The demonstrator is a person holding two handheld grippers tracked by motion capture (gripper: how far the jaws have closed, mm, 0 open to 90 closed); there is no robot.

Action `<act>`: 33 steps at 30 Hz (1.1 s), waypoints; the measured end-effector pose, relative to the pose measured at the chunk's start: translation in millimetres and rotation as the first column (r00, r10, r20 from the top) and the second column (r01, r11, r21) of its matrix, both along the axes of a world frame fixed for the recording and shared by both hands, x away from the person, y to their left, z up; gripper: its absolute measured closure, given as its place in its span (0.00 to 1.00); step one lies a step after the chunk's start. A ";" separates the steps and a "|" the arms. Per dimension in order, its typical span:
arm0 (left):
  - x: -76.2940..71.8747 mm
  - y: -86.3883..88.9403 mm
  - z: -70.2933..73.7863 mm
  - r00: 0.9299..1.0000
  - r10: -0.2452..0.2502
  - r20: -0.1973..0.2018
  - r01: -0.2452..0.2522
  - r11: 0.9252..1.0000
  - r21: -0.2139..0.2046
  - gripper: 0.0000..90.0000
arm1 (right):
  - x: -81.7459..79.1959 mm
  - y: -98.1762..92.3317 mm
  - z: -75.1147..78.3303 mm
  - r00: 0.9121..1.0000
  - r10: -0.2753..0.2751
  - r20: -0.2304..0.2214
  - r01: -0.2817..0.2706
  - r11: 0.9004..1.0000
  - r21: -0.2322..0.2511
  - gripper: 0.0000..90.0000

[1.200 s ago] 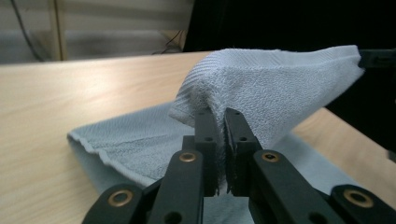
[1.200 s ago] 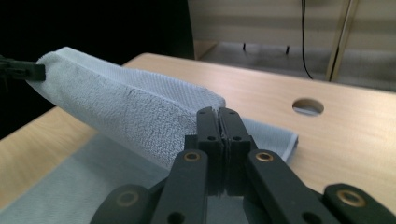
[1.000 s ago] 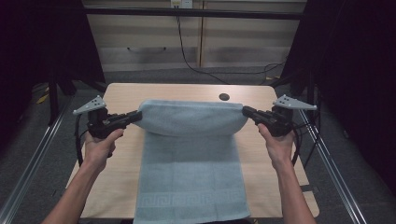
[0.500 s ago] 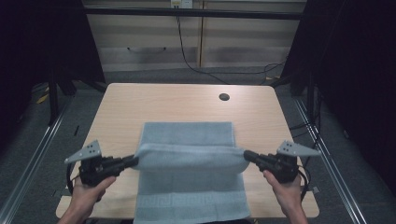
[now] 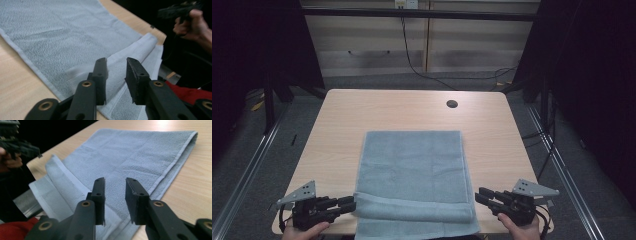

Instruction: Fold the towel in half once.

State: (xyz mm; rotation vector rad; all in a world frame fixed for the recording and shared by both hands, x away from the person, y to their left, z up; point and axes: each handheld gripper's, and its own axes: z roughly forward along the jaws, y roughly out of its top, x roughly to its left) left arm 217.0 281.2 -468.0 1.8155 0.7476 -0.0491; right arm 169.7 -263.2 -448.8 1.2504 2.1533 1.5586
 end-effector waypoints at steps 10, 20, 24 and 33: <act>51.8 -11.8 -21.8 0.996 0.063 -0.064 -0.053 0.987 0.152 0.62 | 38.6 28.3 -34.7 0.985 0.080 -0.153 -0.099 0.988 -0.119 0.67; 46.6 -24.2 -33.8 0.992 -0.016 -0.127 0.044 0.974 0.221 0.70 | 20.7 33.3 -43.0 0.957 0.184 -0.226 -0.209 0.973 -0.093 0.79; 33.2 -17.9 -25.0 0.992 -0.067 -0.110 0.086 0.982 0.170 0.95 | 8.5 31.6 -38.5 0.957 0.214 -0.196 -0.233 0.969 -0.082 0.95; -1.0 -2.1 -13.1 0.987 -0.140 -0.073 0.144 0.988 0.052 0.88 | -19.0 30.5 -28.4 0.965 0.215 -0.148 -0.226 0.972 -0.060 0.81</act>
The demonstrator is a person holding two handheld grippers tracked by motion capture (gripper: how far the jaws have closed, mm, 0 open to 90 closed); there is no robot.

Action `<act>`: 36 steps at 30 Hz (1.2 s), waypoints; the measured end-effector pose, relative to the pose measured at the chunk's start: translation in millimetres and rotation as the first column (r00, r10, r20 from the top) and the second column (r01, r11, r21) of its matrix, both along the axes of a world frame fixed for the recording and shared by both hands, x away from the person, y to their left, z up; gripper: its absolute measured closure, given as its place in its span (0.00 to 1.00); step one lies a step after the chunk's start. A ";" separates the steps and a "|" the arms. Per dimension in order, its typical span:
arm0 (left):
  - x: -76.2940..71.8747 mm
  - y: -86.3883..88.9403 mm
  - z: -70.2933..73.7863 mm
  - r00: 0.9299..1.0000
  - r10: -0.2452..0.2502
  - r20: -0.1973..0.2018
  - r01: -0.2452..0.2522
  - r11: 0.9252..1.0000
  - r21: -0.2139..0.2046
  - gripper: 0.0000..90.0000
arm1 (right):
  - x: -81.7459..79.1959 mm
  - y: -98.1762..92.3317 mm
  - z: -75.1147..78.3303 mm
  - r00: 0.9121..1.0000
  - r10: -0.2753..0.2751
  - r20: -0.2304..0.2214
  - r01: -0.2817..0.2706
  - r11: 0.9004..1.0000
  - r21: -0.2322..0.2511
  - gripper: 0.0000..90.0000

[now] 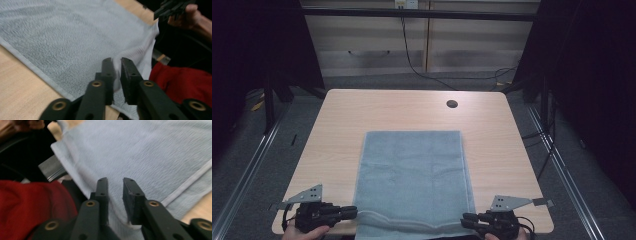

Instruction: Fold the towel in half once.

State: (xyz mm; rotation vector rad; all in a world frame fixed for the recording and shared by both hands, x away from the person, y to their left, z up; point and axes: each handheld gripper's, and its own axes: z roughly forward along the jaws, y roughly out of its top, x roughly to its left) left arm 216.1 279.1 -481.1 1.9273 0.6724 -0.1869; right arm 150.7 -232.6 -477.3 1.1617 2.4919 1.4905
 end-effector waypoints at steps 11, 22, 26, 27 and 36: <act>54.3 -22.4 -6.0 0.994 0.106 0.022 -0.108 0.991 0.078 0.72 | 69.7 10.2 -4.4 0.996 -0.073 0.044 0.075 0.996 -0.043 0.74; 113.5 -46.7 -14.5 0.982 0.186 0.043 -0.191 0.970 0.152 0.72 | 131.2 28.2 -15.5 0.986 -0.156 0.059 0.163 0.976 -0.148 0.66; 122.1 -49.5 -26.1 0.977 0.210 0.033 -0.213 0.960 0.180 0.72 | 145.8 33.3 -23.4 0.983 -0.175 0.050 0.182 0.968 -0.174 0.65; 122.4 -48.8 -28.4 0.978 0.206 0.033 -0.209 0.963 0.172 0.73 | 147.7 34.3 -24.4 0.983 -0.175 0.051 0.181 0.968 -0.173 0.65; 115.2 -50.9 -28.7 0.979 0.199 0.044 -0.203 0.962 0.184 0.75 | 136.0 35.7 -24.8 0.983 -0.178 0.053 0.185 0.958 -0.219 0.64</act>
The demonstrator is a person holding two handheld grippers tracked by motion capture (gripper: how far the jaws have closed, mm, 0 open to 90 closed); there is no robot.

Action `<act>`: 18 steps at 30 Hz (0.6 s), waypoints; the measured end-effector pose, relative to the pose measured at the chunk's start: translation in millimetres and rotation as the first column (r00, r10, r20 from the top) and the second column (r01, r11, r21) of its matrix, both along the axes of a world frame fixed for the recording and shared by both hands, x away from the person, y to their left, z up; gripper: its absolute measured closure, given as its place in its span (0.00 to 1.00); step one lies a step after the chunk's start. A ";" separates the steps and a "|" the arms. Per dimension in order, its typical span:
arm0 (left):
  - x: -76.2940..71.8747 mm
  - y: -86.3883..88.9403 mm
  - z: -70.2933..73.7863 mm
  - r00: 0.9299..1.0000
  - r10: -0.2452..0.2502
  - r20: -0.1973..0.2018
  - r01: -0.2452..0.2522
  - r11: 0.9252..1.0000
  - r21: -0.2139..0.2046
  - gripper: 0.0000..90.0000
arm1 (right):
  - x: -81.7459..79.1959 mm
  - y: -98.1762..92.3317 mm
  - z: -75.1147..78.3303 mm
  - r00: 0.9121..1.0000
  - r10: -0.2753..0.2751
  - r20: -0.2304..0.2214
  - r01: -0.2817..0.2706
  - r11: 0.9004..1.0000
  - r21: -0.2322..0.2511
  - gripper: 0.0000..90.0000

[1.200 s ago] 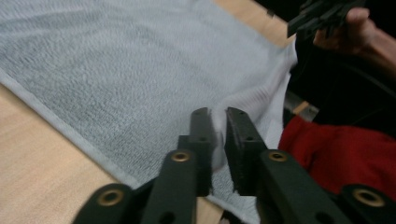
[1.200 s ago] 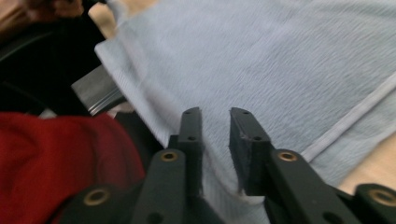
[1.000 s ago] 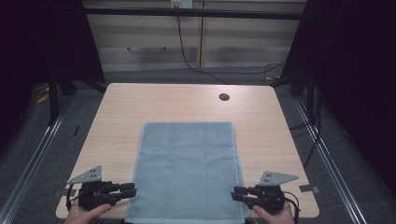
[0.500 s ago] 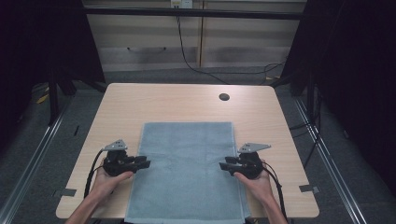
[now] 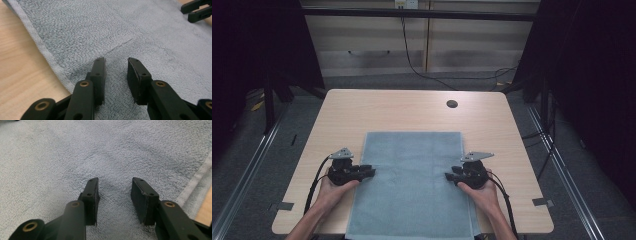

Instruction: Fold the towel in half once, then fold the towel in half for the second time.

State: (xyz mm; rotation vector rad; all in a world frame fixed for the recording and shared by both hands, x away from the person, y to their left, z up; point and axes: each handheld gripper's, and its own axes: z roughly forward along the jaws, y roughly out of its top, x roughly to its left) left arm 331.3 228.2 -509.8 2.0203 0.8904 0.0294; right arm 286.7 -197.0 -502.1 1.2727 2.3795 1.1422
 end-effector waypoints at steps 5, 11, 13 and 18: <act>-15.1 -1.6 2.4 0.999 -0.036 0.007 0.036 0.999 0.030 0.77 | -14.7 -0.4 2.9 1.000 0.018 -0.015 -0.019 1.000 -0.025 0.64; -37.1 1.3 3.2 0.998 -0.068 0.002 0.068 0.997 0.029 0.79 | -37.3 -3.5 3.9 0.999 0.041 -0.035 -0.041 0.999 -0.004 0.66; -45.4 -1.7 5.5 0.997 -0.076 0.009 0.075 0.996 0.053 0.79 | -44.6 -3.6 4.7 0.998 0.057 -0.033 -0.058 0.998 -0.019 0.67; -61.3 -2.9 5.2 0.995 -0.098 -0.005 0.099 0.994 0.037 0.79 | -62.9 -7.7 5.6 0.996 0.073 -0.045 -0.074 0.997 -0.010 0.67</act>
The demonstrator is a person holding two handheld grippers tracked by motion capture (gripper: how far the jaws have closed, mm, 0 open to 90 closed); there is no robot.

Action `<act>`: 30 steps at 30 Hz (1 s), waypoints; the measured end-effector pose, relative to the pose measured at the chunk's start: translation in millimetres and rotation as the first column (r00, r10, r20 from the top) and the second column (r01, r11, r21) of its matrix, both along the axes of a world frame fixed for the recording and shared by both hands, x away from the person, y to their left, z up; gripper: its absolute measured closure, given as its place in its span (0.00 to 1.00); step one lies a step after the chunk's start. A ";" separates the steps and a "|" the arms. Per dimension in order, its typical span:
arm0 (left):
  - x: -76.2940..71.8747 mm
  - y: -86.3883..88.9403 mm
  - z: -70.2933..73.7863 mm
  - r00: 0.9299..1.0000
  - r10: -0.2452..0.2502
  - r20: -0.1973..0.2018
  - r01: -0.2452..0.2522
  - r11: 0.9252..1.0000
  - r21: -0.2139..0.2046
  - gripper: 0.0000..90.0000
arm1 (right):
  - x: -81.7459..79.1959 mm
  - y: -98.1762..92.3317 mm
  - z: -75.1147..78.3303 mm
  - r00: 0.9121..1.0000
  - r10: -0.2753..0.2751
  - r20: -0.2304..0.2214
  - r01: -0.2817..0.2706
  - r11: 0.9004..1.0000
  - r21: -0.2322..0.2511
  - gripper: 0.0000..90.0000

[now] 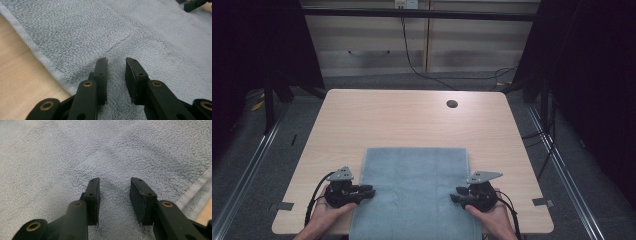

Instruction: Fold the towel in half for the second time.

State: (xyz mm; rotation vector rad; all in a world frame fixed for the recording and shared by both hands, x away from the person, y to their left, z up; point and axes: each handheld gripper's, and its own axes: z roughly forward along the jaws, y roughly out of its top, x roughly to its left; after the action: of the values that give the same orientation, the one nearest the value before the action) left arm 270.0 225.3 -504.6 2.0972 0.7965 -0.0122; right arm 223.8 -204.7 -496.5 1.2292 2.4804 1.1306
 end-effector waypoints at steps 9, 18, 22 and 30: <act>-32.5 8.7 0.8 0.999 -0.037 -0.028 0.037 0.999 -0.015 0.80 | -33.0 5.8 1.3 1.000 0.026 -0.005 -0.026 1.000 0.005 0.67; -21.9 12.9 8.4 0.999 -0.043 -0.029 0.041 0.998 -0.047 0.74 | 4.1 -9.8 26.1 0.997 -0.033 0.075 0.029 0.998 0.063 0.63; -2.1 12.7 15.5 1.000 0.003 -0.010 -0.003 0.998 -0.068 0.72 | 48.7 -21.8 26.3 0.991 -0.093 0.094 0.091 0.996 0.024 0.62; 41.2 20.7 18.2 0.994 0.111 0.002 -0.110 0.991 -0.077 0.66 | 96.9 -36.4 7.1 0.986 -0.158 0.054 0.156 0.987 0.043 0.49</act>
State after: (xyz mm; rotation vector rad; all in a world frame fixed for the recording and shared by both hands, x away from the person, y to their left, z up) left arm 311.2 246.0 -486.4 1.9778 0.8938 0.0234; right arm 320.7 -241.0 -489.4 1.3558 2.2847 1.1613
